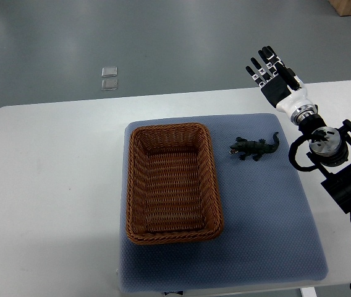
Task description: Place crocodile in brown basket with right hand
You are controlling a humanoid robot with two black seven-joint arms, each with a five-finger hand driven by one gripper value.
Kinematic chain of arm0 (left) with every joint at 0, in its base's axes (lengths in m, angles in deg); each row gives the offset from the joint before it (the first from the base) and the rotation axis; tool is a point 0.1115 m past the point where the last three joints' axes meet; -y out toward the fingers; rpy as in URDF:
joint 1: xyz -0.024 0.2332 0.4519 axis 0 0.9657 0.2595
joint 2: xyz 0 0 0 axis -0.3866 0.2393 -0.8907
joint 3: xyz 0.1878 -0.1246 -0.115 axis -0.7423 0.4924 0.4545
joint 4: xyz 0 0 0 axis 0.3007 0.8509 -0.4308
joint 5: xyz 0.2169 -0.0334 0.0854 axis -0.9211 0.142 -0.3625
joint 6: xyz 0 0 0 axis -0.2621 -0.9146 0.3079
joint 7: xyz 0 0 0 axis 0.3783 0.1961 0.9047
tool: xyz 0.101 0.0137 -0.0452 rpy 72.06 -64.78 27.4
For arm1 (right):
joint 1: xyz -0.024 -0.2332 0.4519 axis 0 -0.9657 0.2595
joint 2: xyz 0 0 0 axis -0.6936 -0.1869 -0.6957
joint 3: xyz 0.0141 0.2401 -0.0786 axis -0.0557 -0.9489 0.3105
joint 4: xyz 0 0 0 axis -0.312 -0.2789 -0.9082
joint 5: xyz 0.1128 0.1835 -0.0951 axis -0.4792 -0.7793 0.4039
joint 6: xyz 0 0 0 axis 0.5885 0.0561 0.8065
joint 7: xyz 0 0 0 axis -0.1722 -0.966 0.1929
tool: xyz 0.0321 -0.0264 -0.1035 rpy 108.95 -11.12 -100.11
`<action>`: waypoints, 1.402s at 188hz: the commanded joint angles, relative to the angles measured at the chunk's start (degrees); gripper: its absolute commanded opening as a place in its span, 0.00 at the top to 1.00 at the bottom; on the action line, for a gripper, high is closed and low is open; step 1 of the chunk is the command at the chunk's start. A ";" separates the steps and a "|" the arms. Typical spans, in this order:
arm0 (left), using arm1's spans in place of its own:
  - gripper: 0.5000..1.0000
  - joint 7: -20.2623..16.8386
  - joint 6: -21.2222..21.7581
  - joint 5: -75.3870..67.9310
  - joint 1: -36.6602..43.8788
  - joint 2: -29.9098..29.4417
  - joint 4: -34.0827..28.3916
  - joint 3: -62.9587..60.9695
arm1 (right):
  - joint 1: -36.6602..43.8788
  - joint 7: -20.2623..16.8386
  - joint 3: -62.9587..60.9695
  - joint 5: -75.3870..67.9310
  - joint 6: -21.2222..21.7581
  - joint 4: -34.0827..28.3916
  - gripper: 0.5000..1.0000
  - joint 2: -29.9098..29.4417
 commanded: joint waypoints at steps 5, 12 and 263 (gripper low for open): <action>0.00 0.09 0.00 0.00 0.00 0.00 0.00 0.02 | 0.00 0.00 0.04 -0.01 0.00 0.01 0.14 0.00; 0.00 0.09 0.00 0.00 0.00 0.00 -0.09 0.02 | 0.00 0.00 0.04 -0.01 0.00 0.01 0.14 0.00; 0.00 0.09 -0.08 0.09 0.00 0.00 0.44 0.10 | 45.17 -22.76 60.86 58.70 22.96 -13.88 0.14 18.46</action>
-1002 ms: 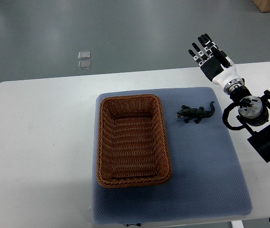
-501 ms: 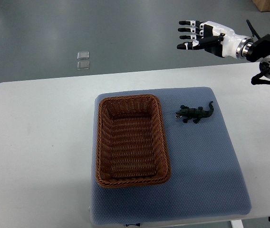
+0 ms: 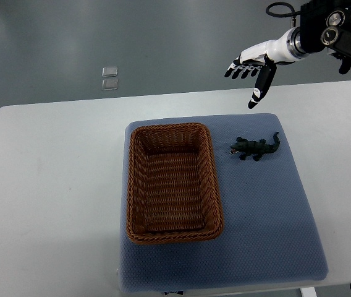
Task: Place crocodile in brown basket with right hand
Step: 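Raise the right hand and swing it over the green crocodile, then lower the right hand onto the green crocodile and close the fingers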
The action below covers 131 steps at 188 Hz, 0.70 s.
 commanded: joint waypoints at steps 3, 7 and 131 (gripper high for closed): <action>0.00 0.04 0.00 0.02 0.00 0.00 0.26 -0.09 | -0.83 -0.32 0.97 0.82 0.01 -2.42 0.14 -0.19; 0.00 0.04 0.00 0.02 0.00 0.00 0.35 -0.09 | -1.36 -0.23 0.88 0.82 0.01 -2.42 0.14 -0.19; 0.00 0.04 0.00 0.02 0.00 0.00 -0.09 -0.18 | -12.88 0.47 0.97 9.35 -6.86 -0.66 0.15 -2.92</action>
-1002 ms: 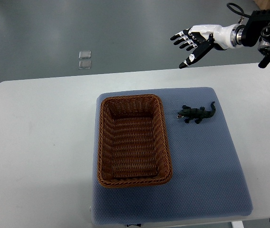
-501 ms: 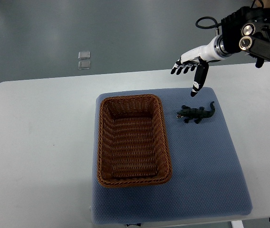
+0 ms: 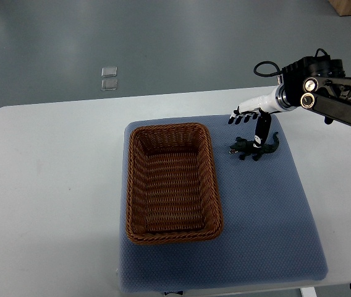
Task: Place crocodile in brown basket with right hand
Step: 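Lower the right hand onto the green crocodile and close the fingers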
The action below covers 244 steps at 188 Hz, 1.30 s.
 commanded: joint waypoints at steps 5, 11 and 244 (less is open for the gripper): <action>0.00 0.00 0.00 0.00 0.00 0.00 -0.05 -0.06 | -1.78 0.13 -0.02 0.79 -1.52 0.63 0.16 -0.52; 0.00 0.00 0.00 0.00 0.00 0.00 -0.05 -0.06 | -2.04 0.13 -0.02 0.88 -2.05 0.80 0.16 -0.60; 0.00 0.00 0.00 0.00 0.00 0.00 -0.05 -0.15 | -6.35 0.13 0.07 3.87 -4.42 5.02 0.66 -2.89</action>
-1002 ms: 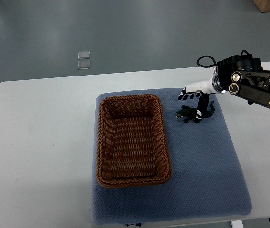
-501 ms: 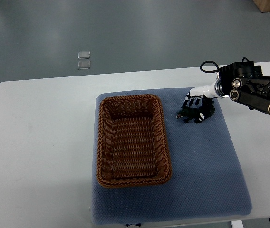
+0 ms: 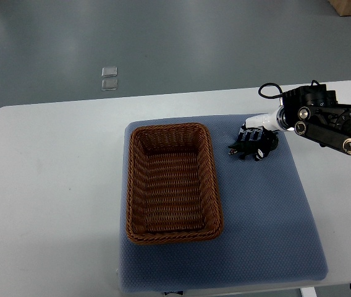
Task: Place crocodile in brown basket with right hand
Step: 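Lower the right hand onto the green crocodile and close the fingers, then lift the grasped crocodile up off the mat with the right hand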
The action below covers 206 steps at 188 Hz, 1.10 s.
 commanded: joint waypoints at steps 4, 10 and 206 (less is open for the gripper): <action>0.00 0.02 0.00 -0.01 -0.02 0.00 0.00 0.00 | -0.12 -0.01 0.02 0.00 0.00 0.09 0.72 -0.04; 0.00 0.02 0.00 -0.01 0.07 0.00 0.00 0.00 | -0.03 -0.01 0.02 0.00 0.00 0.09 0.78 0.05; 0.00 -0.07 0.00 -0.09 0.07 0.00 0.09 -0.17 | 16.76 0.34 -0.95 -2.46 5.10 -9.93 1.00 9.19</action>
